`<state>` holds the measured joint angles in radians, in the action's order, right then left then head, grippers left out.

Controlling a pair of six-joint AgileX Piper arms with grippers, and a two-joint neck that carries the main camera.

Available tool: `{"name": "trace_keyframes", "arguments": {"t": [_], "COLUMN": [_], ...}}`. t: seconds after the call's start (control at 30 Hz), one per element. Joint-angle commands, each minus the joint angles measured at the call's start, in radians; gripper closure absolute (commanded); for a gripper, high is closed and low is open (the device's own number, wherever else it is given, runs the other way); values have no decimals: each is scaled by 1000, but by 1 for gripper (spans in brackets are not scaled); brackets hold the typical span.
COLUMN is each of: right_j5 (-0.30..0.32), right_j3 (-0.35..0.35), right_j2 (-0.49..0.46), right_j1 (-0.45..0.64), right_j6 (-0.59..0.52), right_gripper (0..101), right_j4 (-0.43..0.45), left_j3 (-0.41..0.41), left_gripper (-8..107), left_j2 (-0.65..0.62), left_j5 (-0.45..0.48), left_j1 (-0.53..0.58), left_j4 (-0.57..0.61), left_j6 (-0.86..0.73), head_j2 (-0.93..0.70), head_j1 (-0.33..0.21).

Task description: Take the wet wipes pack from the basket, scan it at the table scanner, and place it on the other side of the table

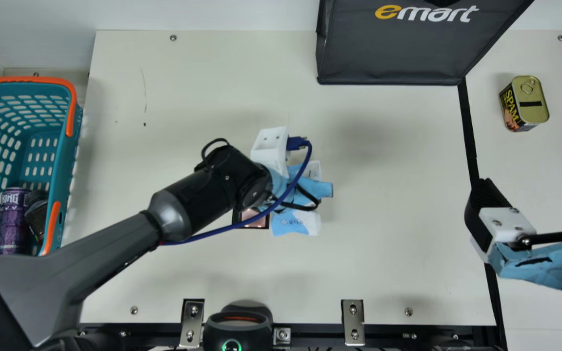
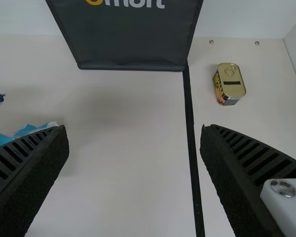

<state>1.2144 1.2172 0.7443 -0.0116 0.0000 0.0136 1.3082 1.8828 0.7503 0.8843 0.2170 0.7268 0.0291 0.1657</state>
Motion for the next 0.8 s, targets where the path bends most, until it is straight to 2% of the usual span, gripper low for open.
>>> {"name": "trace_keyframes", "arguments": {"t": [0.0,0.2,0.43,0.6,0.77], "right_j5": [0,0,0,0,0], "right_j3": [0,0,0,0,0], "right_j2": [0,0,0,0,0], "right_j1": [0,0,0,0,0], "right_j6": [0,0,0,0,0], "right_gripper": [6,6,6,6,6], "right_j4": [0,0,0,0,0], "left_j3": [19,52,54,14,-67], "left_gripper": [90,70,47,30,13], "left_j2": [14,51,68,36,-37], "left_j5": [-6,-25,-64,-135,-219], "left_j1": [4,19,28,20,-6], "left_j4": [-8,-30,-22,28,133], "left_j6": [26,90,125,103,14], "head_j2": [-2,-2,-2,-2,-2], "head_j1": [-27,-27,-27,-27,-27]}}
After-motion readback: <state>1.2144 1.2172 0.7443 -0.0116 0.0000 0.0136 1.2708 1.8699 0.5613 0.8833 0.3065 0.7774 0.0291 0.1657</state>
